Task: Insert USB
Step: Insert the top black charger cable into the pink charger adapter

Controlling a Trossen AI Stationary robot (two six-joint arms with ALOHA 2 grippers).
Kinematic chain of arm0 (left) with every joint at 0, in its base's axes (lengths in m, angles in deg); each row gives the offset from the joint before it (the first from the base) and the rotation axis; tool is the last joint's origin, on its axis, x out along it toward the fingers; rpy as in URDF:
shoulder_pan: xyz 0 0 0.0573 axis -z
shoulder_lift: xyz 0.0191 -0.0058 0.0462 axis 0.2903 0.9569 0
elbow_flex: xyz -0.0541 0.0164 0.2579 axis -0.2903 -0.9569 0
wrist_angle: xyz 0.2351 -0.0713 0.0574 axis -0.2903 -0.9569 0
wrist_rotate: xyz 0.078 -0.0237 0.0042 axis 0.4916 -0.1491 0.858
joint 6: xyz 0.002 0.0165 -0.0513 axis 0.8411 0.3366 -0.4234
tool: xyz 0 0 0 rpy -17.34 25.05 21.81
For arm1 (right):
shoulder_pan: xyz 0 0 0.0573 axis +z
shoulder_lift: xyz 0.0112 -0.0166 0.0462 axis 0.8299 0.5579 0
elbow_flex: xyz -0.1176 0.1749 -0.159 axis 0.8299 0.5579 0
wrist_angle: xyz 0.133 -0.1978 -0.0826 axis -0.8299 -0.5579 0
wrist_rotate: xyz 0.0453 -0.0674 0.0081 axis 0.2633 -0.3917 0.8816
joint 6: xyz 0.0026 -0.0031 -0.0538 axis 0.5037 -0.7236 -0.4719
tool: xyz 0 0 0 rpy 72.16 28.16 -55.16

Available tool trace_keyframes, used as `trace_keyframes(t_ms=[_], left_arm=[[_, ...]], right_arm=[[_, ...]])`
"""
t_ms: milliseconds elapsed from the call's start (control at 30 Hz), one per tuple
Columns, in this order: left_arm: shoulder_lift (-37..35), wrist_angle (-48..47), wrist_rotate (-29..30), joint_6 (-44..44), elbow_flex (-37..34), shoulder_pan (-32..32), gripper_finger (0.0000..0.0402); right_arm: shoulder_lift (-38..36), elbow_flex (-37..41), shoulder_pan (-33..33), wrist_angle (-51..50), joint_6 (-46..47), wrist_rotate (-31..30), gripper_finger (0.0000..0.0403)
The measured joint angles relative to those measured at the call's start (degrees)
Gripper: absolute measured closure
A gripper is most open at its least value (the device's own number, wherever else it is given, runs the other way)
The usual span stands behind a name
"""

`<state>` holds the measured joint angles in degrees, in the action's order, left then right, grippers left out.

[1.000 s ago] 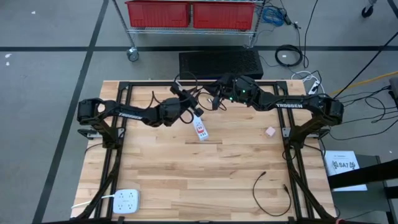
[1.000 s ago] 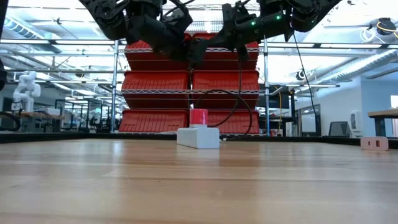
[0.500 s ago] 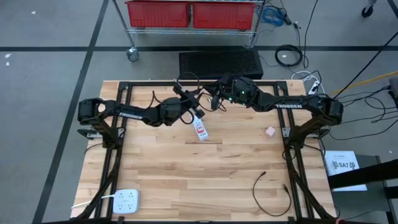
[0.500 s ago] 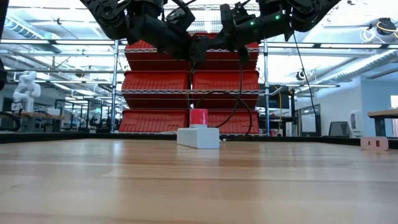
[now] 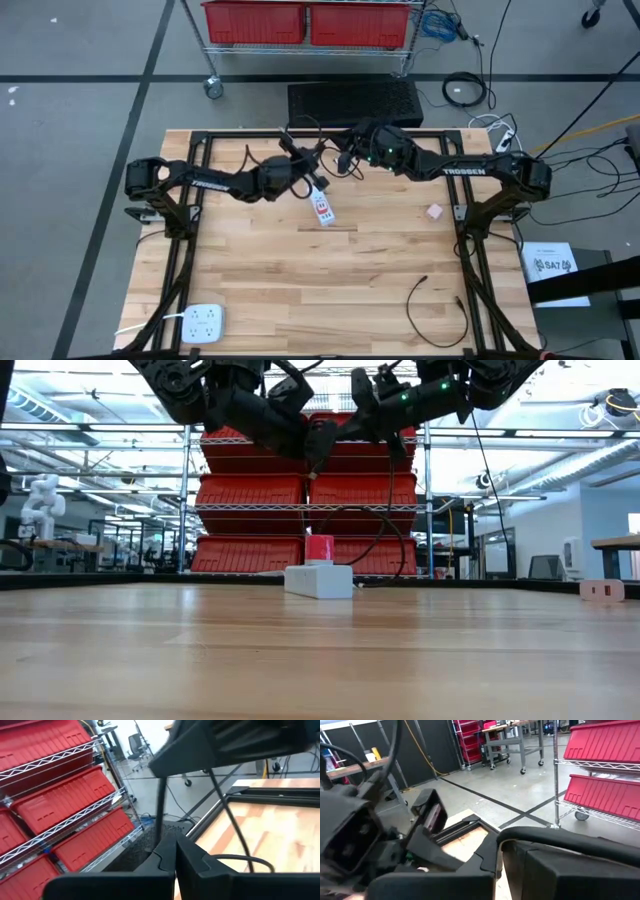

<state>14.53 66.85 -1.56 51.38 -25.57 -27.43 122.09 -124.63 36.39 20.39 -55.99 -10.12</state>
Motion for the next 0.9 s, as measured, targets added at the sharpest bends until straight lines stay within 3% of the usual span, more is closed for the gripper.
trace_keyframes(t_ms=[167,600,900], left_arm=[[0.0,0.2,0.1,0.5,0.0,0.0,0.0380],[0.0,0.8,3.4,1.6,0.0,0.2,0.0247],[1.9,2.6,3.7,0.0,1.3,0.2,0.0235]], right_arm=[[0.0,0.0,0.0,0.0,-0.1,0.0,0.0403],[0.0,0.0,0.0,-0.2,-1.0,0.0,0.0403],[0.0,0.0,0.6,0.6,-0.5,0.0,0.0403]])
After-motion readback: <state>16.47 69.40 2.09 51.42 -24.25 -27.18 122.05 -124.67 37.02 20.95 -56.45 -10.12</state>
